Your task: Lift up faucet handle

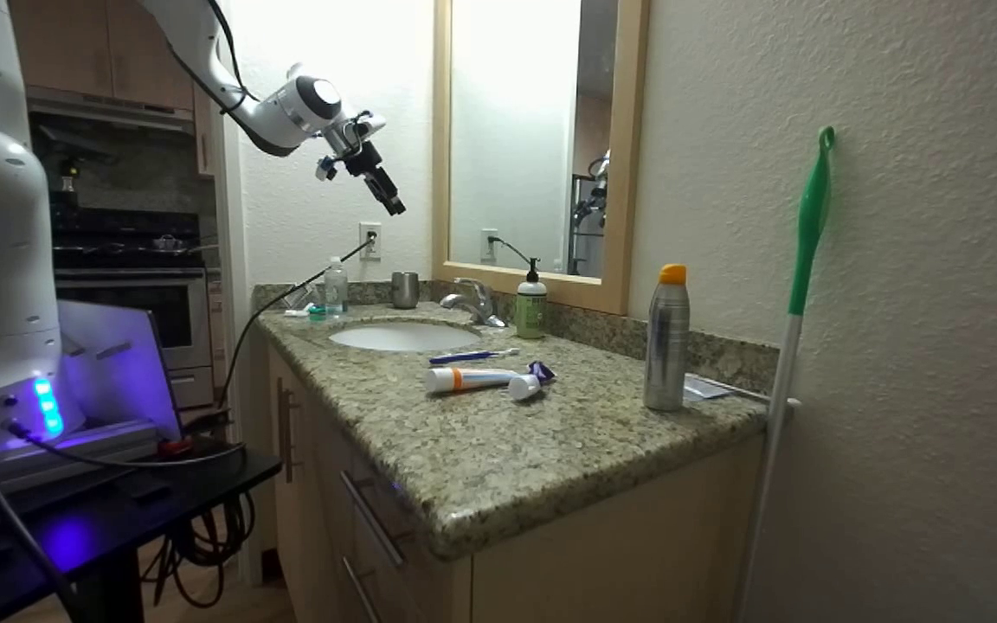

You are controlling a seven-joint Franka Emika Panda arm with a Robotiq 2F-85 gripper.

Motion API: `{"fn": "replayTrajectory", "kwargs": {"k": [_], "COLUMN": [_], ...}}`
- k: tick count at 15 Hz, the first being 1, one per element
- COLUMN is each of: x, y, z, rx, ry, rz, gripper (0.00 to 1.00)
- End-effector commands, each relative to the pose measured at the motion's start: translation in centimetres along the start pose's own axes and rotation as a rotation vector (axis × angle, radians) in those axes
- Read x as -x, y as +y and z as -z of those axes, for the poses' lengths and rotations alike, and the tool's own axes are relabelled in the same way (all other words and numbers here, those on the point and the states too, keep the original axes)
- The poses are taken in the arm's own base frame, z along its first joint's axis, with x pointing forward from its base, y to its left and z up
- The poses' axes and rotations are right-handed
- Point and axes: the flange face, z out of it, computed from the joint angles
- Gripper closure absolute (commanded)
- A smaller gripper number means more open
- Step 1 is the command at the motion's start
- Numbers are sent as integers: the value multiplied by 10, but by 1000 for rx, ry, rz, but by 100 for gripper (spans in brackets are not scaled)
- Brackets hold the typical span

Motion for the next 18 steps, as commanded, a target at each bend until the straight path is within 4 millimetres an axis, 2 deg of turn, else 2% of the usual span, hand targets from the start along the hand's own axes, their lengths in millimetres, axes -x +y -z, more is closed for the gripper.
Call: {"fn": "replayTrajectory", "kwargs": {"k": [1,2,4,7,9,10,11,14,18], "x": [-10,-22,-43,-69,-78,-79,-69,-73,-66], "y": [-10,-11,-13,-24,-33,-37,-23,-35,-25], "z": [-26,-43,-58,-86,-108,-114,-99,-116,-158], "rx": [19,16,10,-19,-2,26,7,23,244], "ry": [-87,-100,-74,120,204,229,169,203,105], "rz": [18,-11,-44,-36,-74,-105,-81,-107,-48], "gripper": [0,0,0,0,0,0,0,0,0]}}
